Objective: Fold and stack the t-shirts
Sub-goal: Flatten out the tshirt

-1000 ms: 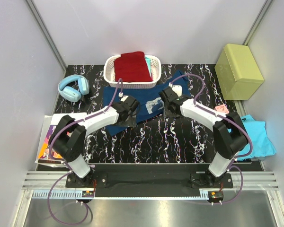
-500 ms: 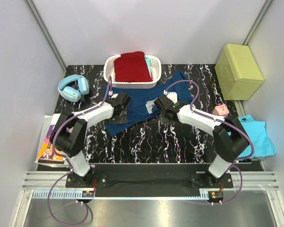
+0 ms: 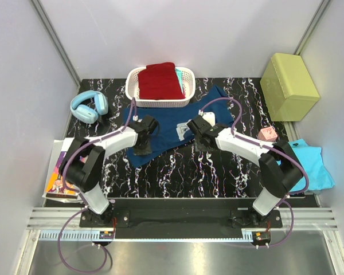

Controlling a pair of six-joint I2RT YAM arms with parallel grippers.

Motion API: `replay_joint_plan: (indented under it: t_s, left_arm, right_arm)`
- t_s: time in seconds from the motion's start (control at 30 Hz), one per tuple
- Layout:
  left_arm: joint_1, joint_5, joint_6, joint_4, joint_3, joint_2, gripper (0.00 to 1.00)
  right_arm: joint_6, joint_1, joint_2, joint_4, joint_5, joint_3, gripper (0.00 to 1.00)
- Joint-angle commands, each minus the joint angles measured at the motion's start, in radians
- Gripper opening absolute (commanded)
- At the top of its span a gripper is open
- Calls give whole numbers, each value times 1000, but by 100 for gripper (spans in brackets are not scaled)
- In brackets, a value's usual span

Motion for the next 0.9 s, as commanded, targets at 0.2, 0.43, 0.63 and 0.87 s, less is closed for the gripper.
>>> replay_joint_plan:
  t_s: [0.2,0.43,0.63,0.87]
  left_arm:
    - [-123,-5,-67,-169,-42,-314,0]
    - [-123,-126,-44,-273,59,-406,0]
    - [-36,-186,-6,-279,212,-354,0]
    - [100,-219,62,-209,317,-222,0]
  right_arm:
    - [3,4,-32,30,21,-21,59]
    - [1,3,-17,38,24,-4,58]
    - [-7,3,-29,33,19,16,58]
    - [-5,4,-65,24,27,-8,58]
